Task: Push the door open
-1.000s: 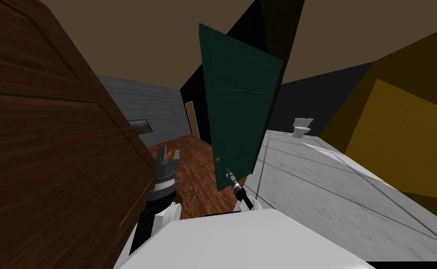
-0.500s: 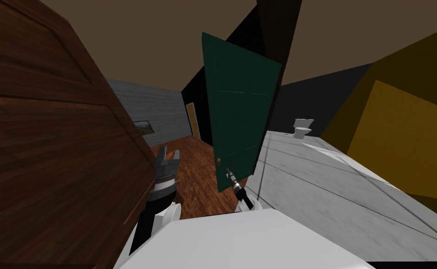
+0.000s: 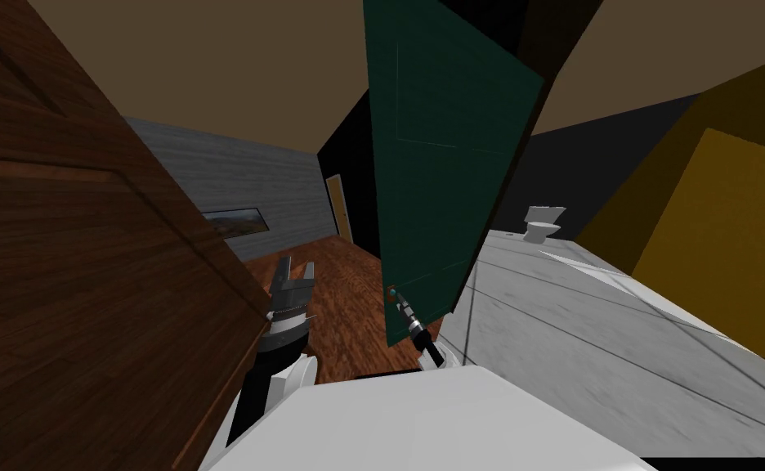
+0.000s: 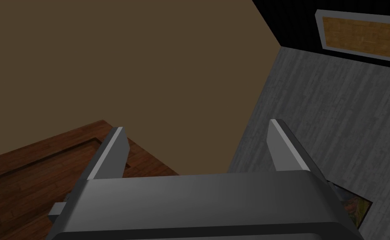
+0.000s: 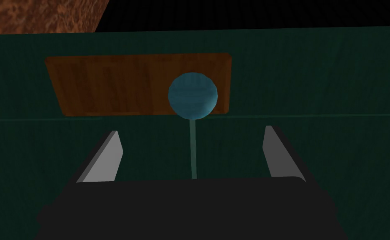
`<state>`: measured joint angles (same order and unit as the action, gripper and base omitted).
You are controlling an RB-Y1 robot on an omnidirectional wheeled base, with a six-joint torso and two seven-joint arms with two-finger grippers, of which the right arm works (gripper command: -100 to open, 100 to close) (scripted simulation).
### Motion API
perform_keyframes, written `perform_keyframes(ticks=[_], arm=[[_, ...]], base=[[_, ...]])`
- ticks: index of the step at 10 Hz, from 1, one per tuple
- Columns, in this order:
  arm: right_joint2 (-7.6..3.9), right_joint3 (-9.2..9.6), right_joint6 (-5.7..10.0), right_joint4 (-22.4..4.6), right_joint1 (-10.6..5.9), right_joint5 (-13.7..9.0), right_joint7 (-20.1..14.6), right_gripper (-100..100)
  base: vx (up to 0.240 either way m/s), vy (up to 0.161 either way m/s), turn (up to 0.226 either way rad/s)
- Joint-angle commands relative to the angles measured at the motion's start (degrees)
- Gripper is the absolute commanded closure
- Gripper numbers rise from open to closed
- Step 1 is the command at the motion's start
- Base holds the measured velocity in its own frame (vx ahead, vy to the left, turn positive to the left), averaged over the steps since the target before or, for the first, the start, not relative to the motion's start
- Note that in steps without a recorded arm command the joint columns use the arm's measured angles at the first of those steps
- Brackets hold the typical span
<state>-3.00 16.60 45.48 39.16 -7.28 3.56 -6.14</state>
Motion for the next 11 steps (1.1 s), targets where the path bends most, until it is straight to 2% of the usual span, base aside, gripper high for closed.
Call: perform_keyframes(ticks=[1, 4, 5, 10, 11], arm=[[0.32, -0.26, 0.22, -0.3, -0.09, -0.1, 0.2, -100], [0.61, -0.39, 0.31, -0.3, -0.1, -0.1, 0.3, -100], [0.61, -0.39, 0.31, -0.3, -0.1, -0.1, 0.3, 100], [0.61, -0.39, 0.31, -0.3, -0.1, -0.1, 0.3, 100], [-0.14, -1.13, 0.12, -0.5, -0.04, -0.4, 0.9, 100]], base=[[0.181, 0.079, 0.028], [0.134, 0.043, 0.016], [-0.018, -0.003, -0.007], [-0.012, -0.004, 0.003], [0.127, 0.017, -0.078]])
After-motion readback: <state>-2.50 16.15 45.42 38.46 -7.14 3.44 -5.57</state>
